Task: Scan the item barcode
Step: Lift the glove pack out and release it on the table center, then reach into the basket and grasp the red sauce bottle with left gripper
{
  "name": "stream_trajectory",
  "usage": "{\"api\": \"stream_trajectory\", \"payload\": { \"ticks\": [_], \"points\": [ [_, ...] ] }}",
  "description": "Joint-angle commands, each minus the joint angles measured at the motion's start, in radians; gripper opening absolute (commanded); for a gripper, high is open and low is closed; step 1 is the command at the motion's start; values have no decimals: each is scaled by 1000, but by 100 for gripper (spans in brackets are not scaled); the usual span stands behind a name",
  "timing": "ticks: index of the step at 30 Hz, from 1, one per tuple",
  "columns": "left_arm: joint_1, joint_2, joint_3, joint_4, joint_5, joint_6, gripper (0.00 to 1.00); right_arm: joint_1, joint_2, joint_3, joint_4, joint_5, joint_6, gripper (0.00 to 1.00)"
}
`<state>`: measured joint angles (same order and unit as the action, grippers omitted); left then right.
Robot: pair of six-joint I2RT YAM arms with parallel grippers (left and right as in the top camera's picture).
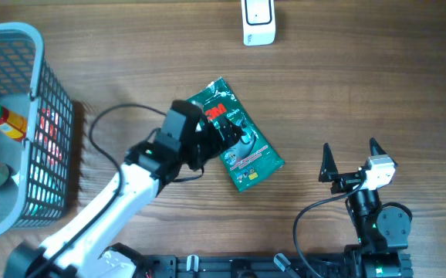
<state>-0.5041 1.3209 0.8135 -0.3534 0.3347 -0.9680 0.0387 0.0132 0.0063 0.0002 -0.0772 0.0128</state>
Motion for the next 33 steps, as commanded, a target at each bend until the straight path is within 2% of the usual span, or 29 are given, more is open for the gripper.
{"api": "stream_trajectory", "payload": {
  "ticks": [1,4,7,10,12,14,15,18,19,22,25,28,33],
  "points": [
    [0,-113,228,-292,-280,163,100,-1,-10,-1,2,2,-10,100],
    [0,-169,428,-549,-598,180,100,-1,-10,-1,2,2,-10,100],
    [18,-197,582,-659,-810,180,100,-1,-10,-1,2,2,-10,100],
    [82,-226,716,-681,-967,181,100,-1,-10,-1,2,2,-10,100],
    [151,-238,770,-673,-1031,228,100,-1,-10,-1,2,2,-10,100],
    [280,-245,808,-653,-1081,303,100,-1,-10,-1,2,2,-10,99],
    [401,-247,809,-635,-1104,362,100,-1,-10,-1,2,2,-10,100],
    [621,-225,809,-607,-1098,436,100,-1,-10,-1,2,2,-10,100],
    [731,-201,809,-589,-1043,462,100,-1,-10,-1,2,2,-10,100],
    [969,-127,809,-535,-776,572,100,-1,-10,-1,2,2,-10,100],
    [1153,-18,809,-486,-529,605,100,-1,-10,-1,2,2,-10,100],
    [1235,108,809,-461,-397,705,100,-1,-10,-1,2,2,-10,100],
    [1240,300,809,-463,-303,914,100,-1,-10,-1,2,2,-10,100]
  ]
}}
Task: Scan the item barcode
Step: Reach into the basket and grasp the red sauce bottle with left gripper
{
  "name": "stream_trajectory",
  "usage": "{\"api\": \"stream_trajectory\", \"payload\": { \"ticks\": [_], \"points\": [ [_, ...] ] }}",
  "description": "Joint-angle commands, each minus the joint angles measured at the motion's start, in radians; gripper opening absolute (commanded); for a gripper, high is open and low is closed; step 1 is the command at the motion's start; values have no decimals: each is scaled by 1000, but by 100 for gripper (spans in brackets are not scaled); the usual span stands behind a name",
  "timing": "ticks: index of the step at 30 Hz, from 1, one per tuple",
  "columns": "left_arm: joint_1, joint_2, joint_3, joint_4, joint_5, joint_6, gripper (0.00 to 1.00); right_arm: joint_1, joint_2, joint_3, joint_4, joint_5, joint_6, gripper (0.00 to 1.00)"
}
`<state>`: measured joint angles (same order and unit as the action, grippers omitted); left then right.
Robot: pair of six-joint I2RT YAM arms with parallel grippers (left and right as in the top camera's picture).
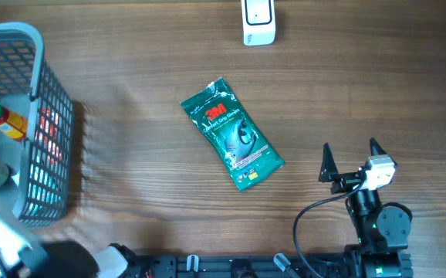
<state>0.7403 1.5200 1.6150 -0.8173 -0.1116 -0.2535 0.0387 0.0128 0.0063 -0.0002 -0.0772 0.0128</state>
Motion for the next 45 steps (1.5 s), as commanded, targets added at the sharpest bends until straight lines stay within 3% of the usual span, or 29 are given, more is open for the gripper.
{"api": "stream_trajectory", "payload": {
  "ticks": [1,5,10,12,15,17,19,22,23,29,34,37,39,41,45],
  "points": [
    [-12,140,8,7,149,248,100,-1,-9,-1,2,2,-10,100],
    [-25,235,8,30,148,362,100,-1,-9,-1,2,2,-10,100],
    [-28,335,8,50,149,366,100,-1,-9,-1,2,2,-10,100],
    [-28,362,7,31,149,366,92,-1,-9,-1,2,2,-10,100],
    [-27,379,7,4,149,366,91,-1,-9,-1,2,2,-10,100],
    [-27,379,7,-5,149,366,82,-1,-9,-1,2,2,-10,100],
    [-27,378,8,-17,149,365,55,-1,-9,-1,2,2,-10,100],
    [-27,366,9,-33,148,350,32,-1,-9,-1,2,2,-10,100],
    [-27,351,9,-33,148,338,29,-1,-9,-1,2,2,-10,99],
    [-27,174,65,-32,148,245,27,-1,-9,-1,2,2,-10,100],
    [-27,-47,148,-23,154,61,27,-1,-9,-1,2,2,-10,100],
    [-27,-197,153,3,291,-54,27,-1,-9,-1,2,2,-10,100],
    [-51,-325,152,-25,575,-209,27,-1,-9,-1,2,2,-10,100],
    [-107,-390,152,-58,730,-261,24,-1,-9,-1,3,2,-10,100],
    [-305,-468,152,-189,746,-278,23,-1,-9,-1,2,2,-10,100]
  ]
}}
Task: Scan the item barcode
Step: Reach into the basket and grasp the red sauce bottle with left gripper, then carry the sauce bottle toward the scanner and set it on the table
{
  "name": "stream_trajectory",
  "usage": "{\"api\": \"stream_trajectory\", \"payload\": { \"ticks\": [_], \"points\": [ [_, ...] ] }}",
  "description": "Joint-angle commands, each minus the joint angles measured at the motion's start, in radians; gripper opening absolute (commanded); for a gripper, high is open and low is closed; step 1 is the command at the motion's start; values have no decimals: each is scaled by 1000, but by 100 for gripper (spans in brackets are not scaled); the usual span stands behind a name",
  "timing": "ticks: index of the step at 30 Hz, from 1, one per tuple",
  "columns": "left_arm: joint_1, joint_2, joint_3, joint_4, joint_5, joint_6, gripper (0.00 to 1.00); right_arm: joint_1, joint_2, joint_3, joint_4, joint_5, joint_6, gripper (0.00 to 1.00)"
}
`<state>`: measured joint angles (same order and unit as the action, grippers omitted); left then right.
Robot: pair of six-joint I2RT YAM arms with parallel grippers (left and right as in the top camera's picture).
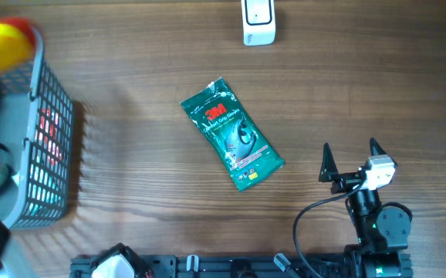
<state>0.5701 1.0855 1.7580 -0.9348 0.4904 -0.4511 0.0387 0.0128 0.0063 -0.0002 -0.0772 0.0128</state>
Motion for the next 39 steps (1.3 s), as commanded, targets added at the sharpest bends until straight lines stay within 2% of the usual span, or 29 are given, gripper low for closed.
{"api": "stream_trajectory", "payload": {
  "ticks": [1,5,10,13,17,21,23,28,31,39],
  "points": [
    [-182,-37,9,-104,144,-80,23,-1,-9,-1,2,2,-10,99],
    [-428,-17,7,-212,71,-77,23,-1,-9,-1,2,2,-10,100],
    [-672,75,6,-205,-16,-83,23,-1,-9,-1,3,2,-10,100],
    [-811,180,6,-189,-138,-119,23,-1,-9,-1,2,2,-10,100],
    [-980,365,6,-114,-251,-119,23,-1,-9,-1,2,2,-10,100],
    [-1130,589,6,42,-310,-118,23,-1,-9,-1,2,2,-10,100],
    [-1212,732,6,156,-385,-118,30,-1,-9,-1,2,2,-10,100],
    [-1292,882,6,243,-564,-49,31,-1,-9,-1,2,2,-10,100],
    [-1319,943,6,262,-640,-46,31,-1,-9,-1,2,2,-10,100],
    [-1328,966,6,226,-724,-58,30,-1,-9,-1,2,2,-10,100]
  ]
}}
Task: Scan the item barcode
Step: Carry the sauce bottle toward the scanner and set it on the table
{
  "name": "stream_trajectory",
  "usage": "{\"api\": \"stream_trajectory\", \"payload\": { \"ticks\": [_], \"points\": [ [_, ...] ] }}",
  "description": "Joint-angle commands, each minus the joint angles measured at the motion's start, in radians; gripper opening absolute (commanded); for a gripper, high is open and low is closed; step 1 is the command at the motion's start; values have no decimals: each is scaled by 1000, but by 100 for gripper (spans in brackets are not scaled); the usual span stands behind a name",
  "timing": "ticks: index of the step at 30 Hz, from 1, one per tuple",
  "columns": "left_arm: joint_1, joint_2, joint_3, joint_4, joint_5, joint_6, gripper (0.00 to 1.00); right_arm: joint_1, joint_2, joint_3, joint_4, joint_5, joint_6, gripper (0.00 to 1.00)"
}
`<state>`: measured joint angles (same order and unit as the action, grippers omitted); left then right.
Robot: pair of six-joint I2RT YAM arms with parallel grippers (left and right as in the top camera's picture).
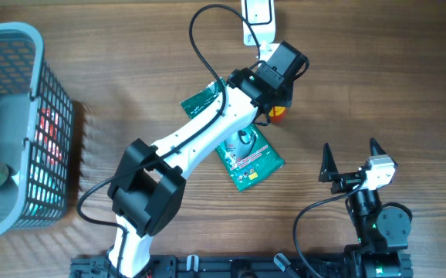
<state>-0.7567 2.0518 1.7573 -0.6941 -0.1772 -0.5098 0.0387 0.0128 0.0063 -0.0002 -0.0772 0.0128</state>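
My left arm (207, 131) stretches across the table, its gripper (278, 108) just below the white barcode scanner (258, 19) at the far edge. A red and yellow bottle (278, 114) peeks out beneath the wrist, with the gripper shut on it; most of the bottle and the fingers are hidden by the wrist. The green 3M packet (246, 158) lies flat mid-table, partly under the arm. At the near right my right gripper (350, 160) stands open and holds nothing.
A grey mesh basket (42, 93) stands at the left edge with a green bottle inside. The left arm's cable (200, 38) loops up toward the scanner.
The left arm was at the basket with the red and yellow bottle raised at its far corner. Now the arm reaches to the scanner with the bottle in its gripper. The right arm is unmoved.
My left gripper was first at the green packet mid-table, then gone from it, leaving the packet lying there. Then it was over the basket with the red and yellow bottle lifted out. Now the bottle is held beside the scanner and the basket keeps only the green bottle.
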Motion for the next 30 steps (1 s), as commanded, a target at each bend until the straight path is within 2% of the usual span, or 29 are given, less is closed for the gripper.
{"api": "stream_trajectory", "payload": {
  "ticks": [1,5,8,16,20,25,30],
  "points": [
    [-1,0,7,-29,-61,-20,30,-1,-9,-1,2,2,-10,100],
    [-11,7,7,-79,-106,-136,31,-1,-9,-1,2,2,-10,100],
    [-31,11,7,-85,-105,-165,35,-1,-9,-1,2,2,-10,100],
    [-71,13,-41,-88,-111,-218,36,-1,-9,-1,2,2,-10,100],
    [-71,13,-59,-192,-175,-289,35,-1,-9,-1,2,2,-11,100],
    [-71,13,-59,-335,-210,-291,36,-1,-9,-1,2,2,-10,100],
    [-71,13,-59,-338,-208,-291,42,-1,-9,-1,2,2,-10,100]
  ]
}}
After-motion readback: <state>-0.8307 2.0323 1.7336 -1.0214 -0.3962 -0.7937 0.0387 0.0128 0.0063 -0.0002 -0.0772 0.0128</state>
